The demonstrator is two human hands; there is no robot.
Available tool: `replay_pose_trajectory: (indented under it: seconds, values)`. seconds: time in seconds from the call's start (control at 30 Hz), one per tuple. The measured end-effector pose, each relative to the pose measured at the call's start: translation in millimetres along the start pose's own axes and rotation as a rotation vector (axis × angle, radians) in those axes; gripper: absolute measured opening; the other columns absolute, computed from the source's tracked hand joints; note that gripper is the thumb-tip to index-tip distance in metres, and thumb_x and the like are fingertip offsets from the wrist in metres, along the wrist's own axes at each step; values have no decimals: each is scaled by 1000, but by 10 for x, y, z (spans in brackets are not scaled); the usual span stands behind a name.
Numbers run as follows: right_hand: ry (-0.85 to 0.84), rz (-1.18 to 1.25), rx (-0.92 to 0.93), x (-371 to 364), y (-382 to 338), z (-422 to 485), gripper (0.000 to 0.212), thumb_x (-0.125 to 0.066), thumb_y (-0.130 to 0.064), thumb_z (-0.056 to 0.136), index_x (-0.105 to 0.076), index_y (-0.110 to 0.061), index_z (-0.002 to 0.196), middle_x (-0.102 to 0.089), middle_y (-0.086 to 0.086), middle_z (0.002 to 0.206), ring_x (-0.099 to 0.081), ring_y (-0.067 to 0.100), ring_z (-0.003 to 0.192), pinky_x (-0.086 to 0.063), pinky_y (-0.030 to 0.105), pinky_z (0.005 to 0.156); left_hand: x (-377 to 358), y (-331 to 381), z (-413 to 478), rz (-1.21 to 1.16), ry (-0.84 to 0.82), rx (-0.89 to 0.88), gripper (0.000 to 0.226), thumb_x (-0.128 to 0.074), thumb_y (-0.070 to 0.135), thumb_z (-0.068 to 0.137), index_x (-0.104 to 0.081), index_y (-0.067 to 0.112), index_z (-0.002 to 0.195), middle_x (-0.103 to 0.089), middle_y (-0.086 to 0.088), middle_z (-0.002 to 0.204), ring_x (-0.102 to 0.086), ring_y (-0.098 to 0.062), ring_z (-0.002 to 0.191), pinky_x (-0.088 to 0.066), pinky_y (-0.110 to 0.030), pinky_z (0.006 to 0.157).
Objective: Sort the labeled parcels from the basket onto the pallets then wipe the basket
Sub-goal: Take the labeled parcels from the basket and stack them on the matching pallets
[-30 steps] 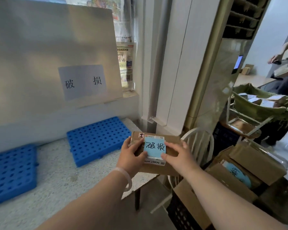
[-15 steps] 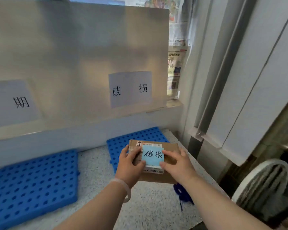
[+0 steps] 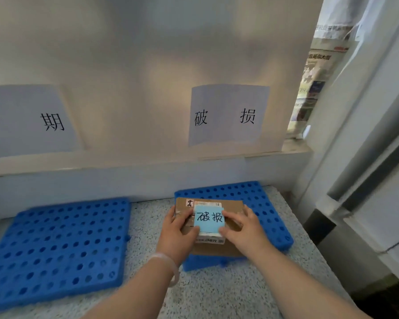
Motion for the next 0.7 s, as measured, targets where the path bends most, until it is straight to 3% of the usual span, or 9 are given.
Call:
replay_pose_trajectory:
  seconds: [0.1,0.27,0.43,0.6,0.7]
  values:
    - [-48,-24,3,-70,35,437,48,-75,-34,85,-57,-47,127,-7,-2,163,-13,21,149,-29,39,117,-44,-93,327,32,24,31,48,-63,29,93,-48,42,137,-11,11,159,-25,-15,140,-32,-22,102]
    - [-113,-64,6,-165,158,1082,49,-73,-32,87,-55,-46,131,-2,-4,163,-8,19,150,-31,31,113,-208,-292,858,47,55,105,50,-62,30,93,-46,44,138,-9,15,158,-26,-14,139,-35,-23,105]
    - [-164,-71,15,-316,328,1553,50,-73,-31,88,-54,-45,132,0,-6,163,-7,19,150,-27,32,116,-339,-492,1222,36,74,145,51,-64,28,92,-47,46,137,-10,18,157,-29,-13,138,-41,-34,110]
    - [-185,-81,27,-425,434,1945,50,-73,-33,87,-55,-45,132,0,-6,164,-8,19,150,-24,36,120,-403,-607,1503,32,91,145,52,-65,24,92,-47,40,138,-8,12,158,-28,-16,140,-32,-20,106]
    - [-181,-74,54,-469,463,2118,51,-75,-30,86,-56,-42,132,0,-7,163,-10,19,149,-28,36,119,-451,-652,1634,38,92,153,53,-64,23,92,-45,40,138,-6,10,159,-27,-16,140,-31,-19,104]
Point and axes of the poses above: each hand's wrist, its own z-axis towards the middle knuckle, its own x-axis out of the back of the hand, y = z × x, the point moved 5 cm from there along z, towards the middle knuckle
